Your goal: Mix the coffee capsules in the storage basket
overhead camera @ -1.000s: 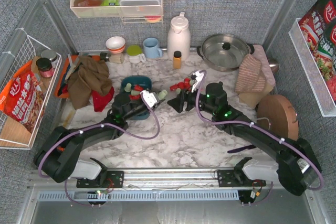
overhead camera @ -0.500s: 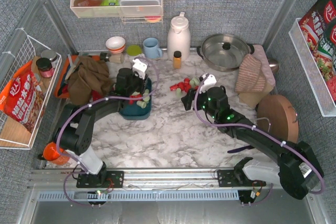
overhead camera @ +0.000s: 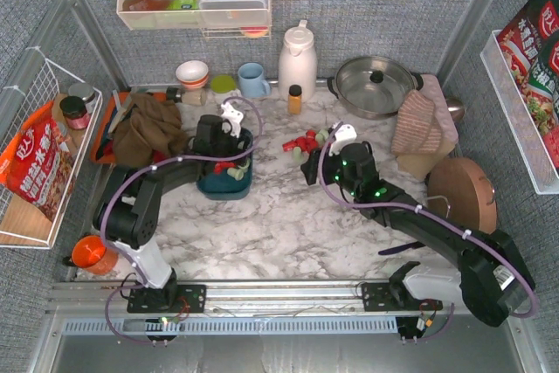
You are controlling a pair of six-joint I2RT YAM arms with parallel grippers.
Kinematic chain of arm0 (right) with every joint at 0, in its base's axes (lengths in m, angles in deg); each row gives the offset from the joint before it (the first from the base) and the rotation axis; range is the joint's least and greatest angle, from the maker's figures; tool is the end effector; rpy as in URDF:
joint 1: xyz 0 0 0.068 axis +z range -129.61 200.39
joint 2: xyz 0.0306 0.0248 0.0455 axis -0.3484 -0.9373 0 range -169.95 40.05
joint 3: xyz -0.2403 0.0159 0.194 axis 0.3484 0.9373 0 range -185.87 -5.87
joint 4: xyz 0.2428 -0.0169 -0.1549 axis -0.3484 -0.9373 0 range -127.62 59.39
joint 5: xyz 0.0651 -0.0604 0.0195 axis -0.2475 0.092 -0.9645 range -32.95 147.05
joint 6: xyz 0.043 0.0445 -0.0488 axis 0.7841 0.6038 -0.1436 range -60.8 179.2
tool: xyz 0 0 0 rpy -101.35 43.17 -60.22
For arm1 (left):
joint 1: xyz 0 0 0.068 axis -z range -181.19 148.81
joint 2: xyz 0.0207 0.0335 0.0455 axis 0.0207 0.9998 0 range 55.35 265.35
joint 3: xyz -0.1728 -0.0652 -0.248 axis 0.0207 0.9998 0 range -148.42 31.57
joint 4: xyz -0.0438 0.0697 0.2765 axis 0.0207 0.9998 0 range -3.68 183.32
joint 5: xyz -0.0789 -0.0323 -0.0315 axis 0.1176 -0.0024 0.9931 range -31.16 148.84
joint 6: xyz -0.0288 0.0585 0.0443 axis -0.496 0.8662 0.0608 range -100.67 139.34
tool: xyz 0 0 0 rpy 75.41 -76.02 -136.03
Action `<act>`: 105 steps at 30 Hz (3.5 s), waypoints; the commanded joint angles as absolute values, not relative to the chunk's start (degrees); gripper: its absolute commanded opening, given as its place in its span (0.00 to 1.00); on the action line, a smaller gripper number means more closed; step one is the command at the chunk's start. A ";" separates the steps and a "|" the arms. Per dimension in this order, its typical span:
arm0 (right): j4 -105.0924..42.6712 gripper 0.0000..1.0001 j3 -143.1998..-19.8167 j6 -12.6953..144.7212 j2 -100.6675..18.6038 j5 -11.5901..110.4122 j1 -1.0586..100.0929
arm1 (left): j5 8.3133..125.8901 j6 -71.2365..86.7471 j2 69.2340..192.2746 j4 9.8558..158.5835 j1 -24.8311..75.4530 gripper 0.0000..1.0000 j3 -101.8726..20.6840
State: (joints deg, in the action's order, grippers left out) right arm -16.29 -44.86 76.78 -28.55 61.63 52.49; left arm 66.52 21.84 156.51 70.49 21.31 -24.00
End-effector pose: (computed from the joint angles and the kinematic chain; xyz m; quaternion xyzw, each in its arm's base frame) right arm 0.2689 0.1622 0.2738 -0.0763 0.7909 0.2258 0.5636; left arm 0.3986 -0.1749 0.1858 0.2196 0.8353 -0.1439 0.4831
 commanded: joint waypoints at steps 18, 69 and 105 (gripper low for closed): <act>-29.02 0.68 -62.31 74.48 -51.31 72.64 51.59 | 56.73 14.10 135.78 56.22 20.98 0.99 -15.15; -30.12 0.18 -61.52 75.70 -45.26 57.37 47.99 | 64.35 6.13 136.39 53.96 20.79 0.99 -14.68; -8.09 0.18 -49.75 77.17 -33.03 37.31 56.56 | 96.14 36.64 135.22 29.53 35.72 0.95 3.54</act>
State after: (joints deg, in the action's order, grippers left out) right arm -11.41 -49.31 77.20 -33.16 38.57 56.12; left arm 92.88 35.91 135.73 32.00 35.15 3.41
